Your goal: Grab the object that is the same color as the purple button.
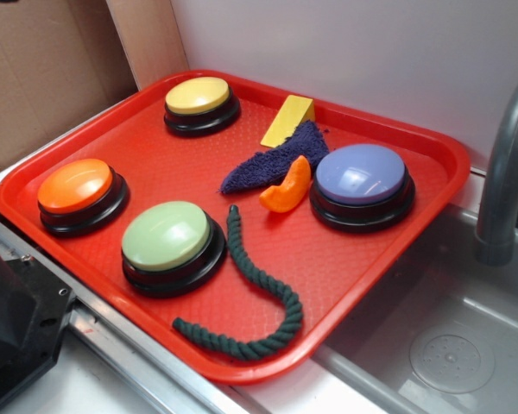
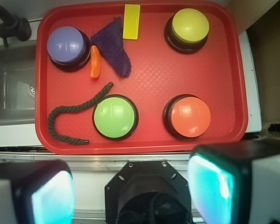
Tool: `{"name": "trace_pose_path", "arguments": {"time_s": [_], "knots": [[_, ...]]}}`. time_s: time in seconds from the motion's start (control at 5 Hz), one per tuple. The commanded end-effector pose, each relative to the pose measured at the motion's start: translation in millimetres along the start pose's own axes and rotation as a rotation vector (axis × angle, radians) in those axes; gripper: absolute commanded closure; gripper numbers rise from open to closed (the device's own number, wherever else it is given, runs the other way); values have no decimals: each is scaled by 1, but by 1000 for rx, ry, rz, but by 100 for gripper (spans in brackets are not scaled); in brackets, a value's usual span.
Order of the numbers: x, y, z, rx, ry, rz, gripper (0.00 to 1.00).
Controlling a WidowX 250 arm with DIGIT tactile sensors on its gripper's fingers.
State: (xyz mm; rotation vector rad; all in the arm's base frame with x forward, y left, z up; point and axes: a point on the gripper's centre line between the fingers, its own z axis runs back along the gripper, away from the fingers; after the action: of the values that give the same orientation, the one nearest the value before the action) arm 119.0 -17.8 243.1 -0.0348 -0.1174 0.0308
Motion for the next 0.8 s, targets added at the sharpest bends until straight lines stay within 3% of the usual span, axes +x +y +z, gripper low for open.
{"name": "trace_pose_path", "arguments": {"time_s": [0.0,0.6], "knots": [[0,0,0,0,0,0,0],[91,18,-104,15,-94,-130,0]]}}
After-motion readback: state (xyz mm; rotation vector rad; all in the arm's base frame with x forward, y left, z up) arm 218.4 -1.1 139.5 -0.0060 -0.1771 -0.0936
